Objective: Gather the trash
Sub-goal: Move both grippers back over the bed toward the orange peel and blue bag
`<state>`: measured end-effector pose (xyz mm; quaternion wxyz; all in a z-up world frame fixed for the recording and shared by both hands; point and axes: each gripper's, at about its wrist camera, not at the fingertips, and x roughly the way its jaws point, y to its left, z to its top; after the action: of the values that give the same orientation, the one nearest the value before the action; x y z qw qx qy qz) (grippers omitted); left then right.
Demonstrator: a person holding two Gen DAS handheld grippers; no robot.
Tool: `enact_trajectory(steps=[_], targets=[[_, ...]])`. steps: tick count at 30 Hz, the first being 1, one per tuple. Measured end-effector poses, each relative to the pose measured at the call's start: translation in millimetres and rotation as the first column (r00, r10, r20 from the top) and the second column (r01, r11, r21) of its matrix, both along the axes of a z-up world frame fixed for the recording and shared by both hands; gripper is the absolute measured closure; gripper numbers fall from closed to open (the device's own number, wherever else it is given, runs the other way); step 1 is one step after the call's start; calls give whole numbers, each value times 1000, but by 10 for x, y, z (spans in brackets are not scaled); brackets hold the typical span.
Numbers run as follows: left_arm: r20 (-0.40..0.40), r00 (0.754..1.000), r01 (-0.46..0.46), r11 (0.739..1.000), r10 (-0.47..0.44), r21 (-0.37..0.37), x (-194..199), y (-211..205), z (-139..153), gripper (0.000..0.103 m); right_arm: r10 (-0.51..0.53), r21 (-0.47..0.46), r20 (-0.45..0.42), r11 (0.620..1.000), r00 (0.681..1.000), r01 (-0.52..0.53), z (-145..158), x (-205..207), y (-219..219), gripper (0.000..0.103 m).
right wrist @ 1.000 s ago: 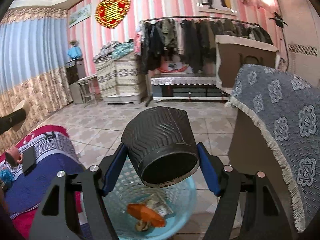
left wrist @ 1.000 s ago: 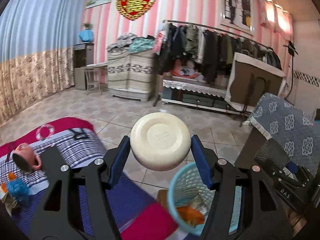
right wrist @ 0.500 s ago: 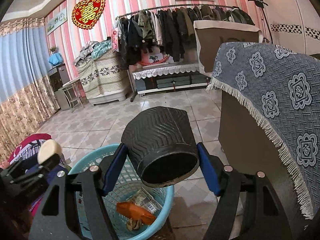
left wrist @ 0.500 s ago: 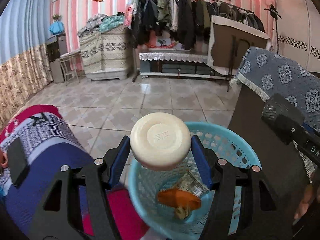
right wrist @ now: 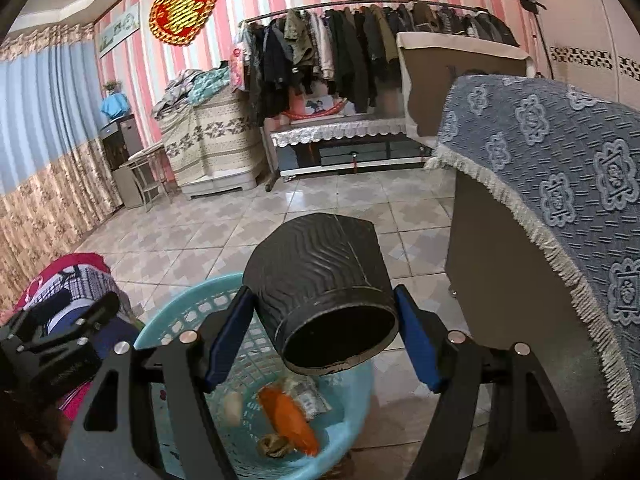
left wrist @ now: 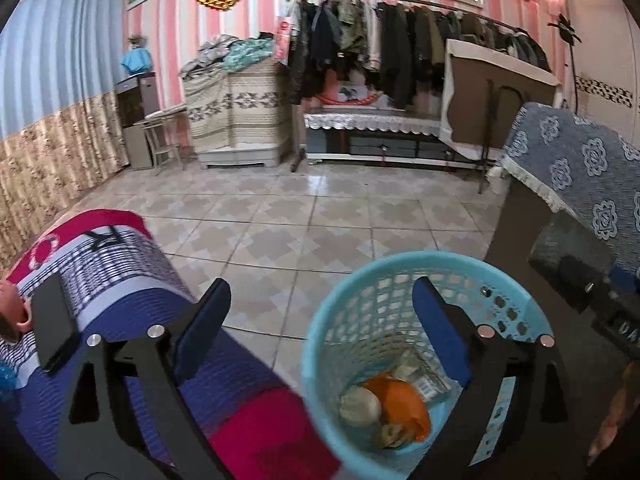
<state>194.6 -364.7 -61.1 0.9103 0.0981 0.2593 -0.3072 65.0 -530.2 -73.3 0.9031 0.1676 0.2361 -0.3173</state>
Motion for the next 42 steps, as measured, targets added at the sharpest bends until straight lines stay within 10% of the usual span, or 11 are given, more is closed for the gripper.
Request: enact_trajectory(steps=[42], targets=[[17,956,-293,955,294,-54,169,1512,837,6,232,-115,9,967,973,-229,261,483,1079,8]])
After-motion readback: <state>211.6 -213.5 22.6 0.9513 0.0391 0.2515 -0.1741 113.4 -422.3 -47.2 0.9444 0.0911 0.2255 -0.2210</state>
